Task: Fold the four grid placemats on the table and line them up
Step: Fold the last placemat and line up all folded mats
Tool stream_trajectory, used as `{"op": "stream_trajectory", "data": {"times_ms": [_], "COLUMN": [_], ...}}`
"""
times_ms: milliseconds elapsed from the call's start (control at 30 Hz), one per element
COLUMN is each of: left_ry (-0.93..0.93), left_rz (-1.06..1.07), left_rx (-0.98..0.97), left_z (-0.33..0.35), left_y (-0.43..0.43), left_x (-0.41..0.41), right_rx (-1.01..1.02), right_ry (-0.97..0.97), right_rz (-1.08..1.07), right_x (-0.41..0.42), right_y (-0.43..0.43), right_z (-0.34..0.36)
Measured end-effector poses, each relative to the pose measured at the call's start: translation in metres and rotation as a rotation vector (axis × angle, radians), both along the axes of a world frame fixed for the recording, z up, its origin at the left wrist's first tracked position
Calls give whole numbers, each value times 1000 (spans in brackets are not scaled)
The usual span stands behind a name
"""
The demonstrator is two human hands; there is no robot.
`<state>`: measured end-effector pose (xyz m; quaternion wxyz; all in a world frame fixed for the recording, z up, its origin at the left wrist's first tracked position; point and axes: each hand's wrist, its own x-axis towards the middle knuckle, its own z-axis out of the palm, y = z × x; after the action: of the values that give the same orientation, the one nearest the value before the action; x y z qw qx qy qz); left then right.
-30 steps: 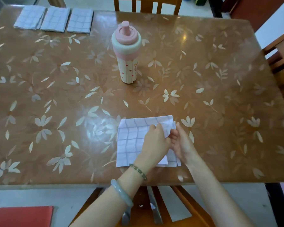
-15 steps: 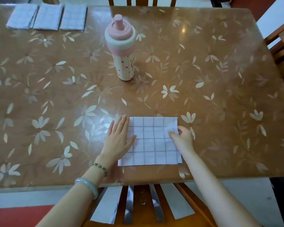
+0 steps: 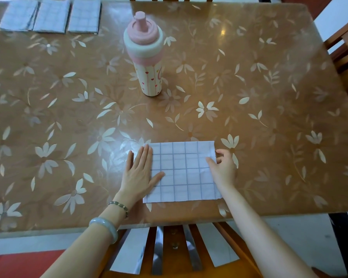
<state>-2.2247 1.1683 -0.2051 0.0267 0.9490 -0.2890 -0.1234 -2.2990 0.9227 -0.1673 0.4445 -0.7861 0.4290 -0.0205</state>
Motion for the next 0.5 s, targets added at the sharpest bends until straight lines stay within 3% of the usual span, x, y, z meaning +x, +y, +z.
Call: {"op": "stream_trajectory", "data": {"times_ms": [500], "left_ry": [-21], "left_rz": [-18], "left_rx": [-45], "left_z": [-4], "left_y": [-8], "left_x": [2], "right_rx": [-33], "right_ry": [-2], "right_rz": [-35], "right_x": [-3], "right_y": [-4], "right_z": [-6]}}
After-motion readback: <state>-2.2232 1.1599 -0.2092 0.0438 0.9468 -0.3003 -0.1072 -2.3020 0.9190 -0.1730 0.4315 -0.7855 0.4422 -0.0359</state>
